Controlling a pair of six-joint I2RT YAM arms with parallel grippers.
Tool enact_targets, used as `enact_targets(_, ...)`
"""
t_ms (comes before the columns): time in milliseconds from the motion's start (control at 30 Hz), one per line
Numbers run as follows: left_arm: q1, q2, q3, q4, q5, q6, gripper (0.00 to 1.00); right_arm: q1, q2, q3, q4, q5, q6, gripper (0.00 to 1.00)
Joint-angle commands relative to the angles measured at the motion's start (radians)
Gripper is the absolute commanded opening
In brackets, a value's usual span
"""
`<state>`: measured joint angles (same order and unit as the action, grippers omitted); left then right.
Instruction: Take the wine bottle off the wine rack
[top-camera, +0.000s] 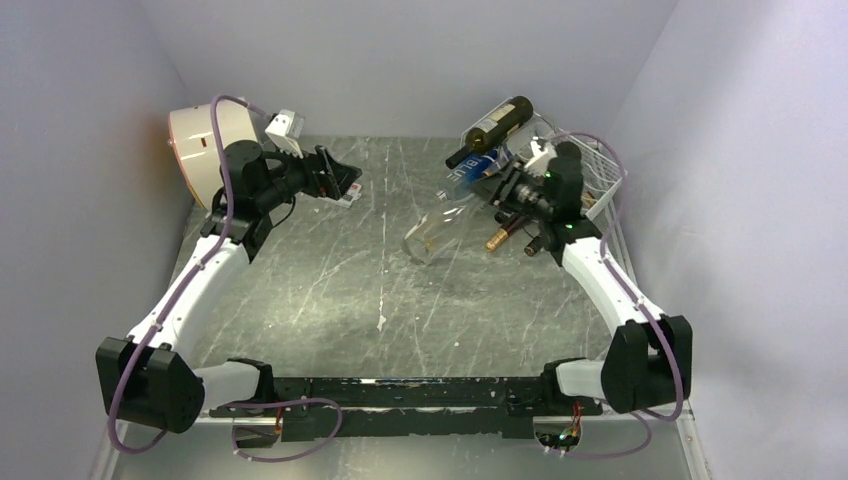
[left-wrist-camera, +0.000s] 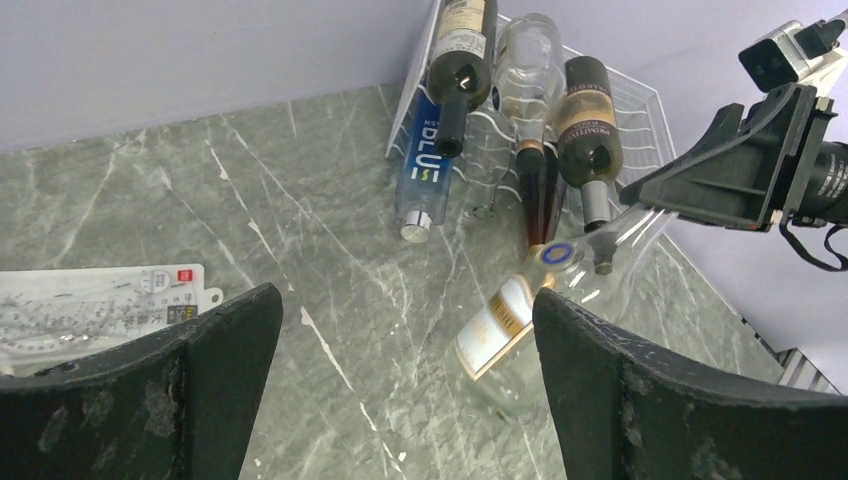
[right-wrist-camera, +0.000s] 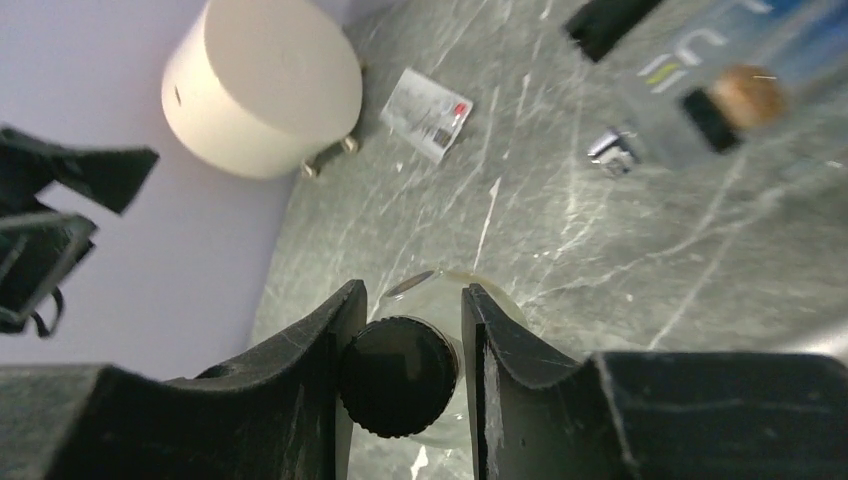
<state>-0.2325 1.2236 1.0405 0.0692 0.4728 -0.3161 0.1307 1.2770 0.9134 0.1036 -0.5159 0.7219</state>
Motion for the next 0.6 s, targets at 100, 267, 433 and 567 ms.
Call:
enact_targets(100, -0.004, -0.101, 0.028, -0.034, -0.19, 0.044, 0.99, 0.234, 0.093, 0.219, 0.04, 0.193, -0.169, 0.0)
enact_targets(267, 0.002, -0.14, 0.031, -0.094, -0.405, 0.038, 0.99, 0.402, 0.197, 0.359, 0.014, 0.373, -0.273, 0.0)
enact_targets(433, 0.023, -0.169, 0.024, -0.116, -0.526, 0.019, 0.99, 0.521, 0.322, 0.482, 0.013, 0.527, -0.383, 0.0)
enact_targets(567, 0.047, -0.178, 0.019, -0.119, -0.562, 0.012, 0.99, 0.575, 0.445, 0.602, -0.001, 0.598, -0.47, 0.0)
